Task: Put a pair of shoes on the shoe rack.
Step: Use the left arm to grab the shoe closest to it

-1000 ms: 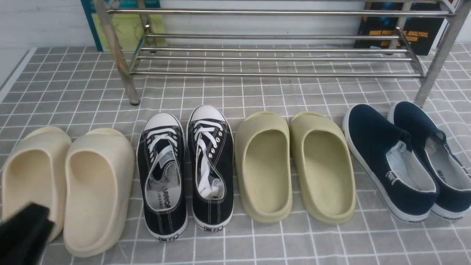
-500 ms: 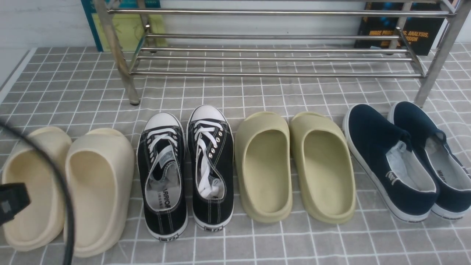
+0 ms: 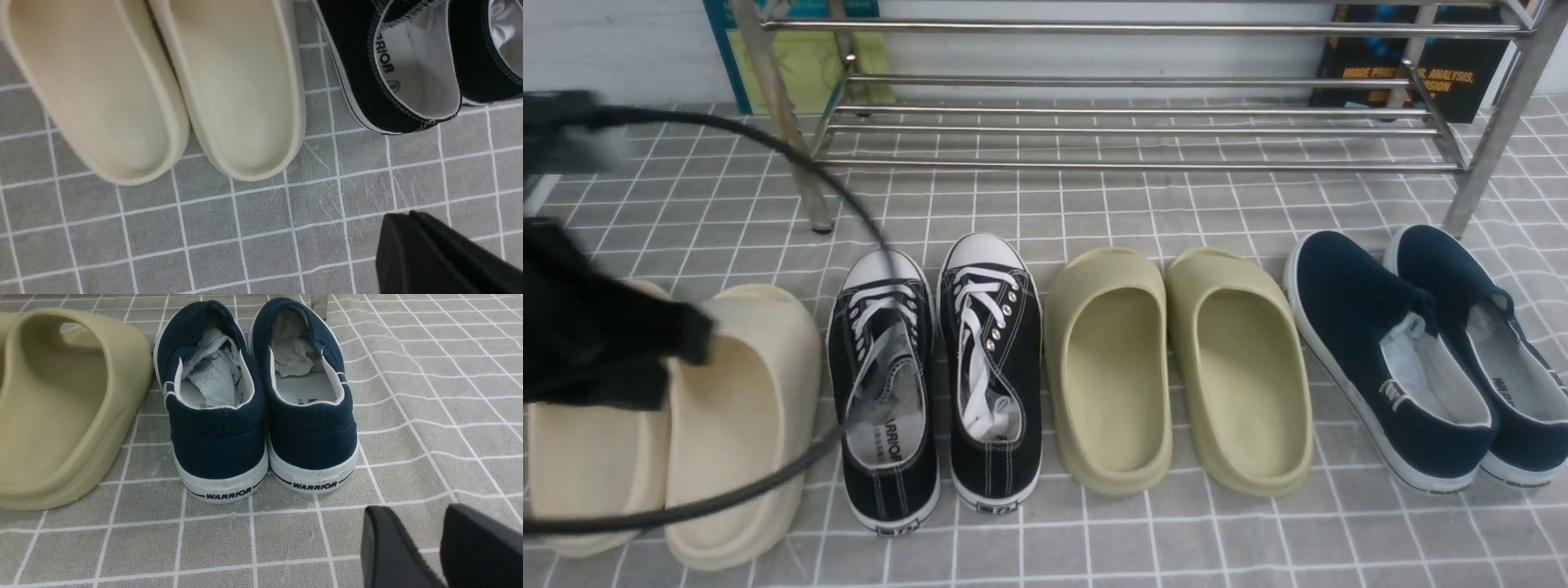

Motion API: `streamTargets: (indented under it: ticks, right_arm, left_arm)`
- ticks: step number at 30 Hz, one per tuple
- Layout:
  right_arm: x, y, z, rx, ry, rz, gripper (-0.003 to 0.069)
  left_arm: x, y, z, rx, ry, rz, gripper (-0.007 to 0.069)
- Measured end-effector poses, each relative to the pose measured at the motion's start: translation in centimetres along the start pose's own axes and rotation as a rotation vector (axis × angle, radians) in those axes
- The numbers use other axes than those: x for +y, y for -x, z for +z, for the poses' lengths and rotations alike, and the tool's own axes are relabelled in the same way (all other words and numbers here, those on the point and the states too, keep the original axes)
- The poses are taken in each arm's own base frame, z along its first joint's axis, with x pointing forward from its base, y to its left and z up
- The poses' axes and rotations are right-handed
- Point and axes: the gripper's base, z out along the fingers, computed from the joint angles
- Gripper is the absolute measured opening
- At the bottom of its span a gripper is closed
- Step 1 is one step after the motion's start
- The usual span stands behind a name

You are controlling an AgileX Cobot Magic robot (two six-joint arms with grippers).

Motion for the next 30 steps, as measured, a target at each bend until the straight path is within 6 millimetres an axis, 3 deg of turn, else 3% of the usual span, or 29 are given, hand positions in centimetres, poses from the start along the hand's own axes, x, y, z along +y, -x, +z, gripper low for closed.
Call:
streamTargets:
  ticks: [5, 11, 15, 19, 25, 30]
  right_arm:
    - [0.0, 0.0, 0.0, 0.000, 0.000, 0.000, 0.0239]
    - [0.0, 0.0, 0.0, 0.000, 0.000, 0.000, 0.0239]
    - [0.0, 0.0, 0.0, 0.000, 0.000, 0.000, 0.0239]
    - [0.0, 0.0, 0.0, 0.000, 0.000, 0.000, 0.0239]
    - [0.0, 0.0, 0.0, 0.000, 0.000, 0.000, 0.0239]
    - [0.0, 0.0, 0.0, 0.000, 0.000, 0.000, 0.0239]
  left_arm:
    - [-2.6, 2.4, 4.1, 0.074, 0.035, 0.002, 0.0138]
    - [-4.3, 3.7, 9.3, 0.172, 0.060, 0.007, 0.0350]
    - [-4.6, 4.3, 12.1, 0.201, 0.076, -0.019, 0.0408]
    - [-4.6, 4.8, 15.3, 0.217, 0.124, -0.082, 0.0407]
    - [-4.6, 5.0, 17.7, 0.230, 0.155, -0.117, 0.0355]
    - [-4.6, 4.9, 19.7, 0.253, 0.167, -0.116, 0.0217]
